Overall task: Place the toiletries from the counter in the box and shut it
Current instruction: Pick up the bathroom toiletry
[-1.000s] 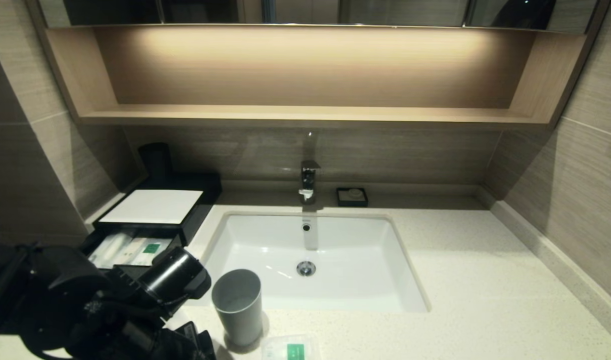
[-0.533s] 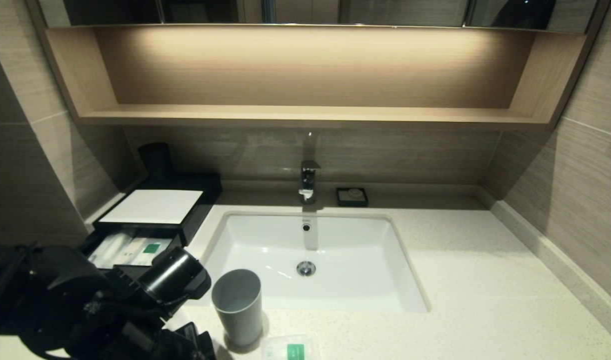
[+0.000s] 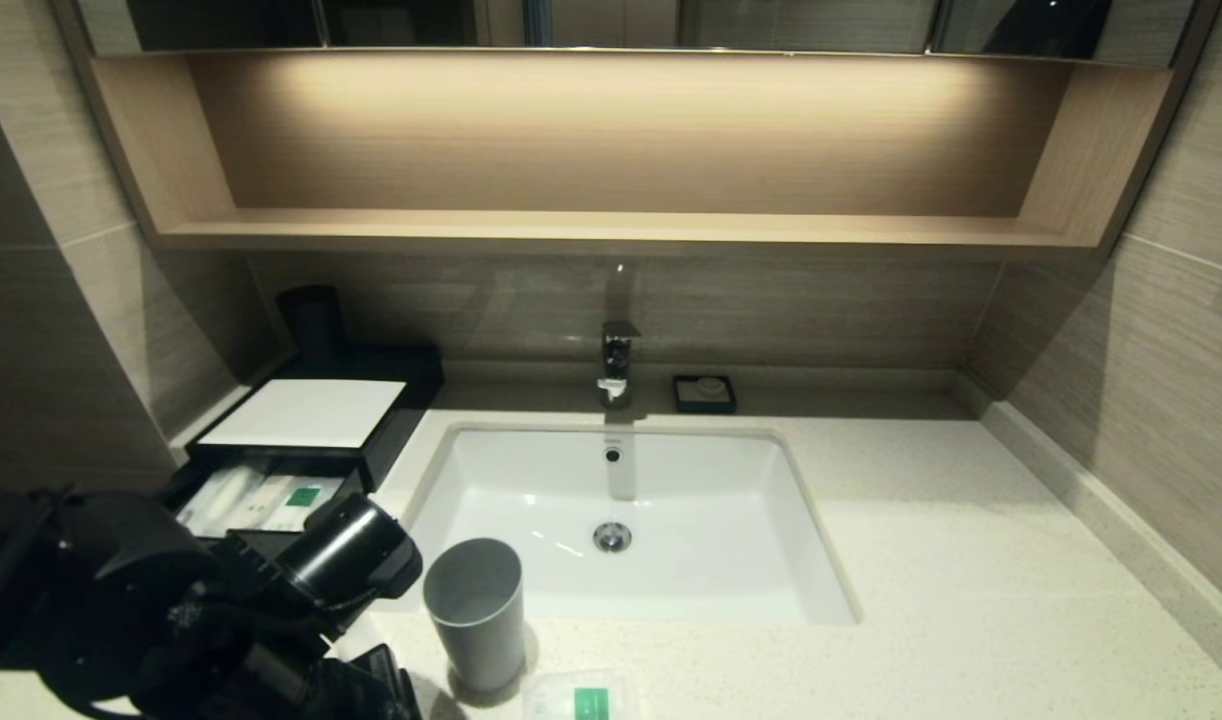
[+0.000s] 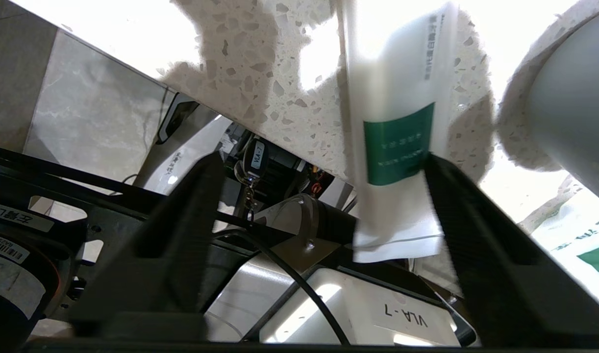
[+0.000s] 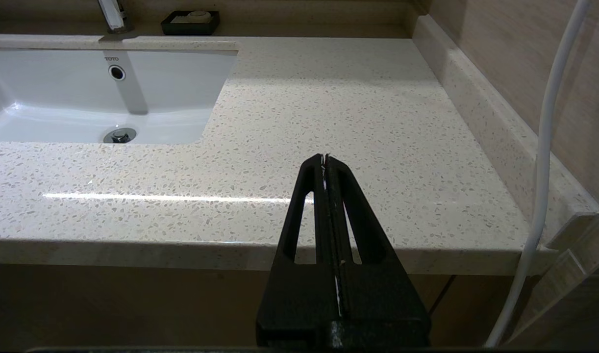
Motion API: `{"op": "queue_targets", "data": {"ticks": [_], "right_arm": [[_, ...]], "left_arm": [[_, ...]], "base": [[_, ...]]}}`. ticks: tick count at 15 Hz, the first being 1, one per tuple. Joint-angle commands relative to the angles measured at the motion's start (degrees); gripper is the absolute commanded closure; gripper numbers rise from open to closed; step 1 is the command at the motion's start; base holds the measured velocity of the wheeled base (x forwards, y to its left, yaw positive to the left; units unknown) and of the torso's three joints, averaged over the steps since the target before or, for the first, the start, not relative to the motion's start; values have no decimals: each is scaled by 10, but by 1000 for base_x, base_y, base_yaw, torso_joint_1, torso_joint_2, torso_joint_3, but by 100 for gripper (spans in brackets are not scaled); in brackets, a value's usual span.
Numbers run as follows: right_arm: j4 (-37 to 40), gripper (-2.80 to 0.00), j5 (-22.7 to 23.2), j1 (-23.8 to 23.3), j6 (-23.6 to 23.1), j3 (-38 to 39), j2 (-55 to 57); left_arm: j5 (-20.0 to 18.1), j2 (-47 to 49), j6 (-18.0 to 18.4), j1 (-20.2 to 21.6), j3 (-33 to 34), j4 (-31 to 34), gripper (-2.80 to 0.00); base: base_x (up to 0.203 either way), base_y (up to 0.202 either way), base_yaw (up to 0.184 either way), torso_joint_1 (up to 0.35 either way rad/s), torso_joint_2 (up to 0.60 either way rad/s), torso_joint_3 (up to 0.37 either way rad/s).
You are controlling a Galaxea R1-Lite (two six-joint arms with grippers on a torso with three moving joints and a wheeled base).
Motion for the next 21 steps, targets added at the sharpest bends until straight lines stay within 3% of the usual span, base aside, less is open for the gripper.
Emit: {"op": "queue_targets", "data": {"ticks": [1,16,21], "right_arm": [[0,0,0,0,0,1,0],[0,0,1,0,0,1,0],[0,0,0,0,0,1,0]], "left_arm": [[0,0,0,0,0,1,0],[1,-5,19,0,-1,25,0],[3,-74,30,1,-3,37,0]], "base": [[0,0,0,0,0,0],[0,0,0,0,0,0],[0,0,0,0,0,0]]}}
